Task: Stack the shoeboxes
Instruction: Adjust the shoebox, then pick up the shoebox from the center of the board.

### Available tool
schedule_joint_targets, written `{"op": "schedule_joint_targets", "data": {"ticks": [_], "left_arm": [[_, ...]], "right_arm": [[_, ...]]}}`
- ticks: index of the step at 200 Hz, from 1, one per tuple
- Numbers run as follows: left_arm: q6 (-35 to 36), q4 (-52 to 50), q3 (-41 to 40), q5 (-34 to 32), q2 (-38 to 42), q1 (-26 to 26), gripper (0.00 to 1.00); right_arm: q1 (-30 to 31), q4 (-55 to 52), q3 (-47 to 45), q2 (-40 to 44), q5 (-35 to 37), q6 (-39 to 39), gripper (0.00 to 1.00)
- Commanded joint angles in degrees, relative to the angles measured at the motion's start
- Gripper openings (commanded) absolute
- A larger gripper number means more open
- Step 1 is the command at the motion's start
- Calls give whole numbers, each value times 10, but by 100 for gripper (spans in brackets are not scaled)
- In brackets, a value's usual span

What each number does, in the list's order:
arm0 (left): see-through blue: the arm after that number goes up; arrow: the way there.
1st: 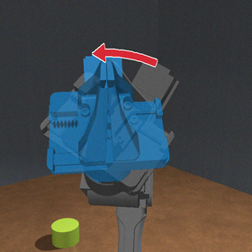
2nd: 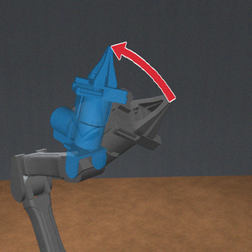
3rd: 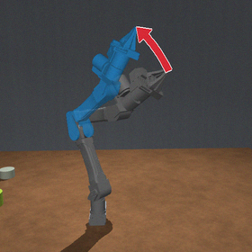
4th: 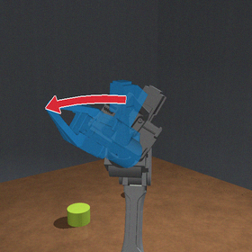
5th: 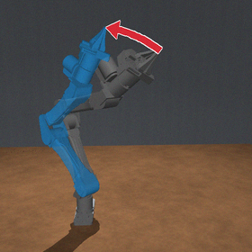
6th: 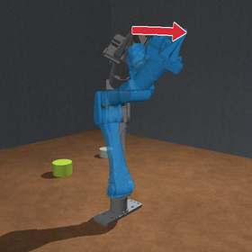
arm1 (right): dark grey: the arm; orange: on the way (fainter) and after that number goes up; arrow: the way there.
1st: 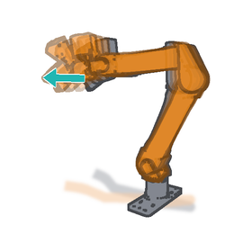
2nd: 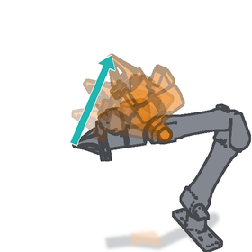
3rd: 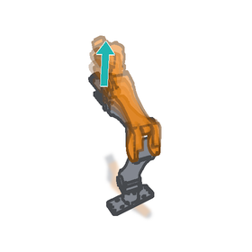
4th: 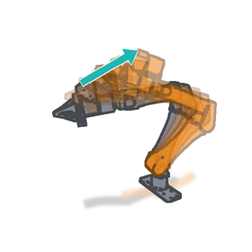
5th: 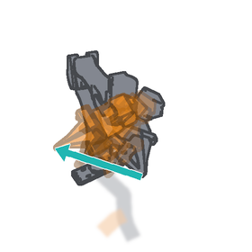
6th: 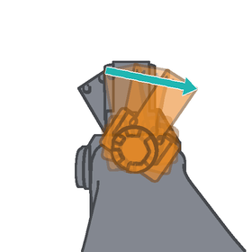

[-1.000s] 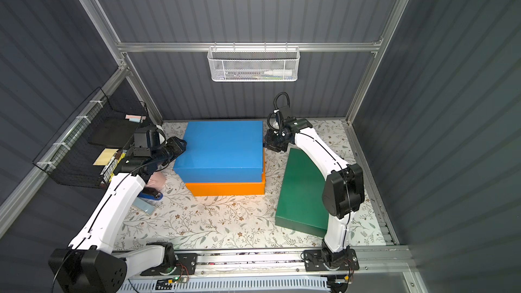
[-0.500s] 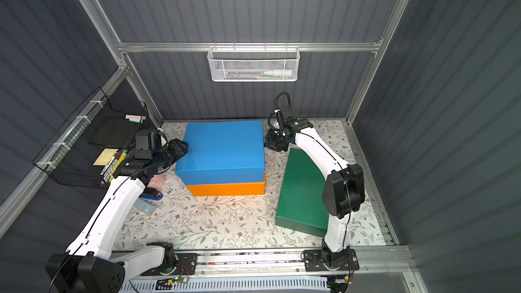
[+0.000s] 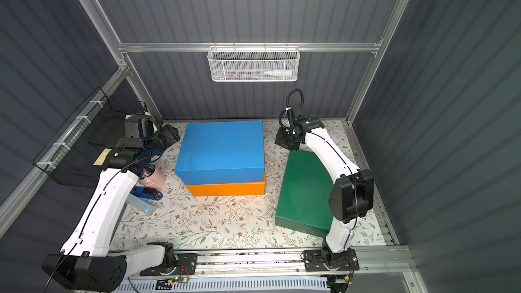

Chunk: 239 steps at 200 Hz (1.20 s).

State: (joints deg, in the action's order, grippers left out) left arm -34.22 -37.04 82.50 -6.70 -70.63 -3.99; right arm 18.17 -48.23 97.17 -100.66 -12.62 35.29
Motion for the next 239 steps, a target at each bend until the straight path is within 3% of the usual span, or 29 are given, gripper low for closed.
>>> {"op": "schedule_joint_targets", "data": {"ticks": [1, 26, 33, 41, 100, 131, 162, 201, 239], "left_arm": [[28, -18, 49, 5, -6, -6, 66], [27, -27, 103, 12, -30, -47, 68], [25, -28, 119, 10, -39, -68, 68], [24, -28, 139, 8, -54, -91, 69], [13, -38, 321, -30, -226, -313, 71], [35, -76, 442, -25, -370, -409, 72], [41, -86, 521, 0, -475, -471, 75], [34, -93, 556, 18, -551, -517, 81], [5, -100, 527, 3, -575, -539, 82]], "right_arm": [[-18, -36, 4, 35, 36, -20, 42], [-44, -54, -10, 87, 83, -52, 55], [-52, -53, -22, 106, 106, -59, 64], [-61, -46, -38, 126, 124, -68, 66], [-179, -64, -157, 282, 145, -112, 99], [-252, -72, -237, 353, 85, -122, 99], [-310, -52, -318, 408, 30, -125, 99], [-362, -32, -381, 429, -13, -127, 99], [-377, -23, -405, 431, -17, -135, 99]]}}
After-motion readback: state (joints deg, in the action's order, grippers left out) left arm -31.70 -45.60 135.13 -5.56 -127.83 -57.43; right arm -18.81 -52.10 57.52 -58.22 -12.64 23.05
